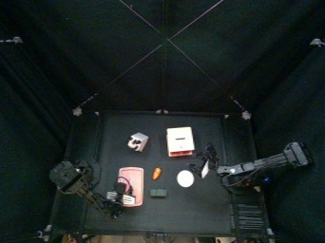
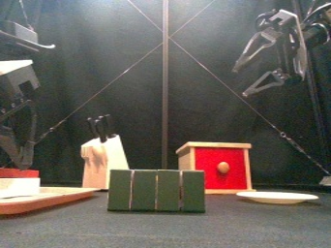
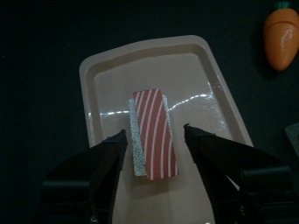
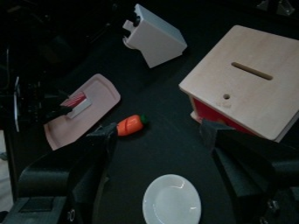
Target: Grab salmon sushi
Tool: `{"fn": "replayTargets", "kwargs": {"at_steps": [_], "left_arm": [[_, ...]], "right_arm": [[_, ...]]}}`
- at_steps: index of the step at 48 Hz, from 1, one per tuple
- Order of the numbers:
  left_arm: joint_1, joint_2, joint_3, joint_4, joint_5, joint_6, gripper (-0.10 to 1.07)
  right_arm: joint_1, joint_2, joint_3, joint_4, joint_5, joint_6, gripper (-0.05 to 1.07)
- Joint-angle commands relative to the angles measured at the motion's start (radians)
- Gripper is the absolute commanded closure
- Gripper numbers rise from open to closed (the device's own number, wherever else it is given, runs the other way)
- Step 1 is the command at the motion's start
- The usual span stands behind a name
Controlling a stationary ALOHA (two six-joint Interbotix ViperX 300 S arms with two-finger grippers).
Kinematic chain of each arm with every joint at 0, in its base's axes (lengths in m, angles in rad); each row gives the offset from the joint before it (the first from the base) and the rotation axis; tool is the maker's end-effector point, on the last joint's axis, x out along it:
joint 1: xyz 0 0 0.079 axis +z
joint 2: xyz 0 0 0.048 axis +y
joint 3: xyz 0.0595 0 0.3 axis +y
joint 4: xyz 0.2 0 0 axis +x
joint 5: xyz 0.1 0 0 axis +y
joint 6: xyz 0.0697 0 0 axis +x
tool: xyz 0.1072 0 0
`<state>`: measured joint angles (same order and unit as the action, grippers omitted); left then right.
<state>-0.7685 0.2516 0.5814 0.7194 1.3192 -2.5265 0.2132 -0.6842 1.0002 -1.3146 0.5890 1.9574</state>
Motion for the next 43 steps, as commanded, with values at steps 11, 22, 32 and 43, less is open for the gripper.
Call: {"fn": "replayTargets", "kwargs": {"at_steps": [11, 22, 32, 43], "left_arm": [[0.006, -0.06, 0.0, 0.005, 0.005, 0.006, 0.08], [0.006, -0.058, 0.003, 0.003, 0.005, 0.006, 0.08], [0.006, -0.052, 0.005, 0.003, 0.002, 0.006, 0.08], [0.006, -0.032, 0.009, 0.003, -0.037, 0.005, 0.08]], "right_arm": [[0.002, -0.003, -0.008, 0.003, 0.0, -0.003, -0.02], [-0.002, -0.003, -0.008, 0.003, 0.0, -0.002, -0.02], [-0.002, -0.003, -0.008, 0.003, 0.0, -0.002, -0.02], [-0.003, -0.005, -0.008, 0.003, 0.0, -0.002, -0.02]]}}
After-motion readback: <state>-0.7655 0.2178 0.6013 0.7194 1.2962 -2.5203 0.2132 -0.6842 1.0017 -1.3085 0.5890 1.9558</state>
